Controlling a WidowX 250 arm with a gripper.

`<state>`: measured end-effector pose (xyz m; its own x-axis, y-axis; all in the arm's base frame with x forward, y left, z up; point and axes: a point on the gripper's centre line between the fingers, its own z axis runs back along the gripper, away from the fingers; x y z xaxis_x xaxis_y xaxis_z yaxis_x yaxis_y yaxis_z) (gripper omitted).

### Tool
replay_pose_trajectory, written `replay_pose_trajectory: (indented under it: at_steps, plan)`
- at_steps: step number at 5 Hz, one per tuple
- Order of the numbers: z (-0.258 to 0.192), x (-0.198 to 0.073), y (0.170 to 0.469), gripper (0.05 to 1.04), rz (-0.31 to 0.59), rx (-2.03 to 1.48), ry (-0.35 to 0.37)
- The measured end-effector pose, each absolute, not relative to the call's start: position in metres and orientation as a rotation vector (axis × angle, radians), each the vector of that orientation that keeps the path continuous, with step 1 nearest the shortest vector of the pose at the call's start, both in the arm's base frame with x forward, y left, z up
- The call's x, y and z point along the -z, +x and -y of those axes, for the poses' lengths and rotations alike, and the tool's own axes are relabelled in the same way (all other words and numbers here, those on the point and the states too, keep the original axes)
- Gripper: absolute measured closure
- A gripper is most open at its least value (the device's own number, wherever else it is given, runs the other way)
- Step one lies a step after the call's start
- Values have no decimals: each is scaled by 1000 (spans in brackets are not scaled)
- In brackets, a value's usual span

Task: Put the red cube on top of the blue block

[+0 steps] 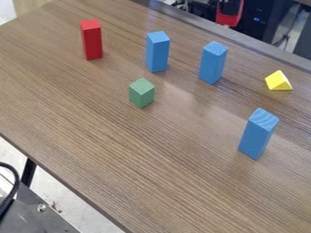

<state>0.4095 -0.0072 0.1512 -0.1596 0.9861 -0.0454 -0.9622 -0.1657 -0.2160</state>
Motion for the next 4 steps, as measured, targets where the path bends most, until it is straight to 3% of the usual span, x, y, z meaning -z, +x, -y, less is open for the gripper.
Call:
replay_pose_trajectory:
  at_steps: [4]
  plan:
    - [2,-119,400,538,143,-1680,-68]
